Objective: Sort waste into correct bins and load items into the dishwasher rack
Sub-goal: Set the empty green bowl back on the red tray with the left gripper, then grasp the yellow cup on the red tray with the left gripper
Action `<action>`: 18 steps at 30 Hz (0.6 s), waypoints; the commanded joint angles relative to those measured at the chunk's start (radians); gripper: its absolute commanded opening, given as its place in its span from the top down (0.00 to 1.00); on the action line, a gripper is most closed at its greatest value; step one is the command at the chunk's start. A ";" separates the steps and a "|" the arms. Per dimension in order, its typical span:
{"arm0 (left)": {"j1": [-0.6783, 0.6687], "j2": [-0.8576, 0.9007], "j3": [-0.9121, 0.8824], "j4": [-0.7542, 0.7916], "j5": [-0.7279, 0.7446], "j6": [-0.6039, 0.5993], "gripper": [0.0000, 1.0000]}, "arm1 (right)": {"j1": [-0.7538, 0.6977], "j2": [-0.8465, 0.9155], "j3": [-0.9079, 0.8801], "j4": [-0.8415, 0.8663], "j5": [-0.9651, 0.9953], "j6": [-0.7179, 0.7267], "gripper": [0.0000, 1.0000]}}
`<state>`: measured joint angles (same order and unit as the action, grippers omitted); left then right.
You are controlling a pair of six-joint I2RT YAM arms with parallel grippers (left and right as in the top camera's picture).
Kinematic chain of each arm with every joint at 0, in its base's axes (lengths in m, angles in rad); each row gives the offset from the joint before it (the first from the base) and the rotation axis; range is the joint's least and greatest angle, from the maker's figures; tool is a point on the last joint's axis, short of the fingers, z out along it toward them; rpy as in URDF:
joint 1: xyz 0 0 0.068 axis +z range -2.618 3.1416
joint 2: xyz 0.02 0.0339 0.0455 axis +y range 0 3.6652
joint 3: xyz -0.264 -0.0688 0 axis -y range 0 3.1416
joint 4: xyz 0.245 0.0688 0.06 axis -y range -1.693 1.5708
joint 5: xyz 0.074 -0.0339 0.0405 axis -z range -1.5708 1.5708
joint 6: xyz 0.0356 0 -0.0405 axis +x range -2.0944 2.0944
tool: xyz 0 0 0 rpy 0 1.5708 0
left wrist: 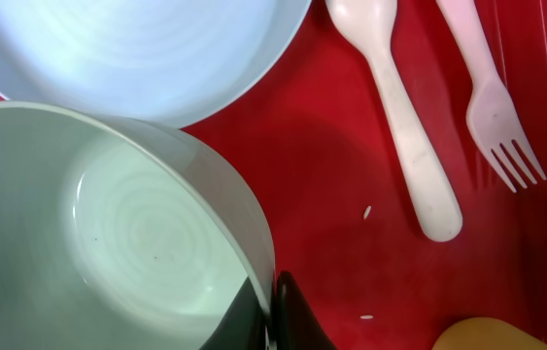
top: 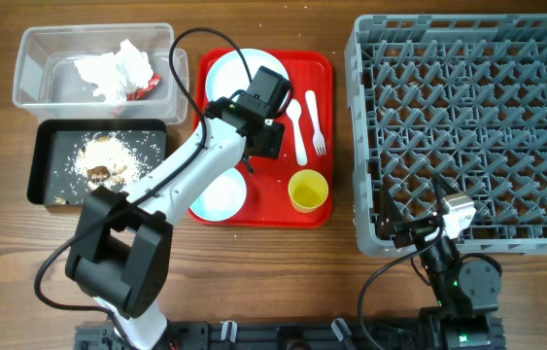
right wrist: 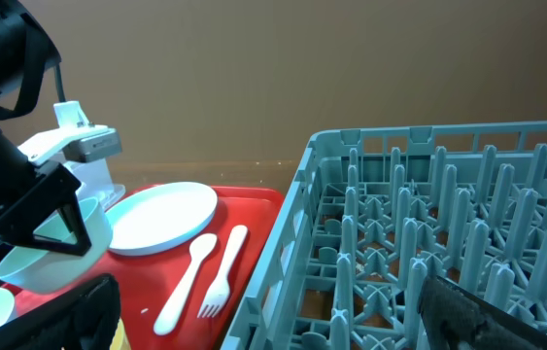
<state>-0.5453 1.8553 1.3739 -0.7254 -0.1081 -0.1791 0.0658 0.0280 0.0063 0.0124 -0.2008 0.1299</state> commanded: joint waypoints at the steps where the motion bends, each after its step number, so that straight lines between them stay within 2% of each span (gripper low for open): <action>1: -0.029 0.019 -0.036 0.000 -0.013 -0.012 0.92 | 0.003 -0.005 -0.001 0.003 0.005 0.004 0.00; 5: -0.036 0.043 -0.037 0.001 -0.013 -0.012 0.74 | 0.003 -0.005 -0.001 0.003 0.005 0.004 0.00; 9: -0.035 0.036 -0.014 0.021 0.021 -0.013 0.71 | 0.003 -0.005 -0.001 0.003 0.005 0.003 0.00; 13: -0.034 -0.026 0.109 -0.068 0.164 -0.013 0.64 | 0.003 -0.005 -0.001 0.003 0.005 0.004 0.00; 15: -0.034 -0.075 0.133 -0.114 0.230 -0.011 0.58 | 0.003 -0.005 -0.001 0.003 0.005 0.003 0.00; 18: -0.035 -0.106 0.133 -0.164 0.283 -0.008 0.55 | 0.003 -0.005 -0.001 0.003 0.005 0.004 0.00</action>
<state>-0.5812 1.7901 1.4864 -0.8627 0.0978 -0.1894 0.0658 0.0280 0.0063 0.0124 -0.2008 0.1299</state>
